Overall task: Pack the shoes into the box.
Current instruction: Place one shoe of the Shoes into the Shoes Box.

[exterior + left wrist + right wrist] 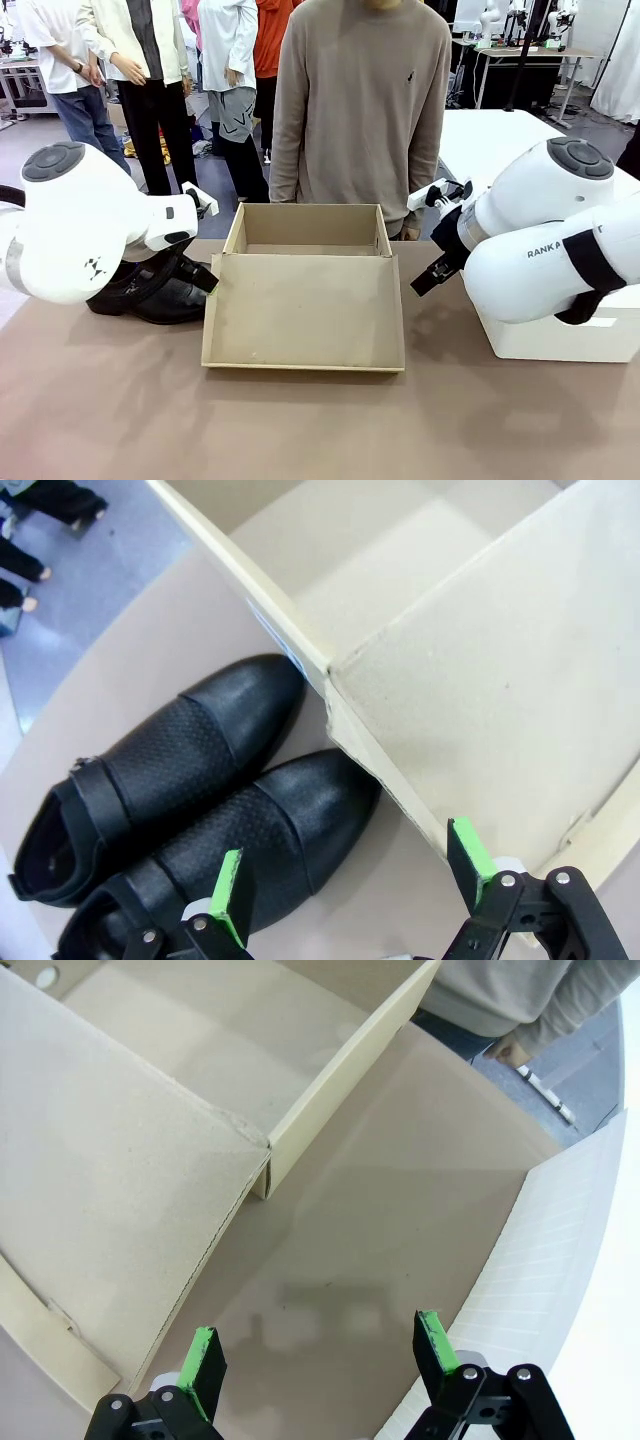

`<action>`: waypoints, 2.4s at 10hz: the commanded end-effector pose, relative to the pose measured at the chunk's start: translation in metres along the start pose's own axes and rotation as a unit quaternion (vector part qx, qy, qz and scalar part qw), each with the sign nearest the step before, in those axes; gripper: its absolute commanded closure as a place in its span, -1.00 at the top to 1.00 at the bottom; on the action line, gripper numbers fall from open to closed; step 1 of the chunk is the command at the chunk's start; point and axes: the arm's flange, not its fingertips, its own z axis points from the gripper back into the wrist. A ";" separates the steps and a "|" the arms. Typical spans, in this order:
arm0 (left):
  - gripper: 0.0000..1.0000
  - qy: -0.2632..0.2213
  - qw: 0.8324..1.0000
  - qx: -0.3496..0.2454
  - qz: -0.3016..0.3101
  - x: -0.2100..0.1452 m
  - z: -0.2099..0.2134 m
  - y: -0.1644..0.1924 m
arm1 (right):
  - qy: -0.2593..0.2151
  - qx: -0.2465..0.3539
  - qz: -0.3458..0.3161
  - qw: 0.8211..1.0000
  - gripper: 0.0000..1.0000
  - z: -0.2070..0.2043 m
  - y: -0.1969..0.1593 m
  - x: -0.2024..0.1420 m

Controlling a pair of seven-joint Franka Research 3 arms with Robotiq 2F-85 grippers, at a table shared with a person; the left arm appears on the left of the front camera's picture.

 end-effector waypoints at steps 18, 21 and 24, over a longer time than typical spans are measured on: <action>1.00 -0.181 0.954 -0.141 -0.193 0.050 0.178 0.067 | -0.199 0.163 0.134 0.957 1.00 0.190 -0.060 0.003; 1.00 -0.202 0.946 -0.149 -0.203 0.042 0.184 0.074 | -0.229 0.191 0.139 0.944 1.00 0.203 -0.069 -0.013; 1.00 -0.198 0.959 -0.148 -0.140 0.045 0.173 0.087 | -0.225 0.199 0.128 0.945 1.00 0.202 -0.069 -0.018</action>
